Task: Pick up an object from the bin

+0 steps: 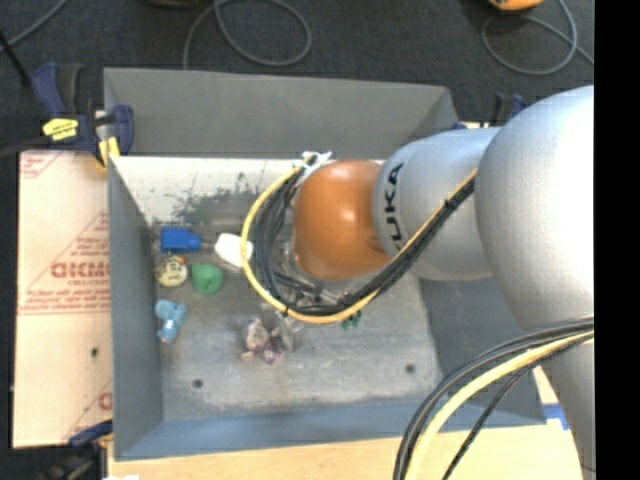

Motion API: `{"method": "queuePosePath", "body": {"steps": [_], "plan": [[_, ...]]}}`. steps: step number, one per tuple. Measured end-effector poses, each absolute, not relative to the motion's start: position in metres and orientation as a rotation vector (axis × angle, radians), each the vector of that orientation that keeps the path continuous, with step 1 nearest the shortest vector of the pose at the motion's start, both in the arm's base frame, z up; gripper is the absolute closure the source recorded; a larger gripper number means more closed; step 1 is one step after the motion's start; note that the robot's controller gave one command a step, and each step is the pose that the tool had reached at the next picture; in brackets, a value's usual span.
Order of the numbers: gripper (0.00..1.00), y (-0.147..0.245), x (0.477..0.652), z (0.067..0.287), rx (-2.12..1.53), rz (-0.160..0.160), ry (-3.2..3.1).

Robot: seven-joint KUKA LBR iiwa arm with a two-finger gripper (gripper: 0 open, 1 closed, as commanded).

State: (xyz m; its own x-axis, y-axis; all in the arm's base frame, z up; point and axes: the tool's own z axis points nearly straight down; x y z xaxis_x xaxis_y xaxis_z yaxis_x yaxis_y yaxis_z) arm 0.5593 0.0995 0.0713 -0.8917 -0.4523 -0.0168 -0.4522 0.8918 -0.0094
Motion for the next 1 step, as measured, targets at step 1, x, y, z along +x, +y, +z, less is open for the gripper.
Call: {"method": "queuePosePath", "body": {"steps": [1], "plan": [[1.0,0.0995,0.5593,0.0713,-0.725,-0.008,3.038]]}}
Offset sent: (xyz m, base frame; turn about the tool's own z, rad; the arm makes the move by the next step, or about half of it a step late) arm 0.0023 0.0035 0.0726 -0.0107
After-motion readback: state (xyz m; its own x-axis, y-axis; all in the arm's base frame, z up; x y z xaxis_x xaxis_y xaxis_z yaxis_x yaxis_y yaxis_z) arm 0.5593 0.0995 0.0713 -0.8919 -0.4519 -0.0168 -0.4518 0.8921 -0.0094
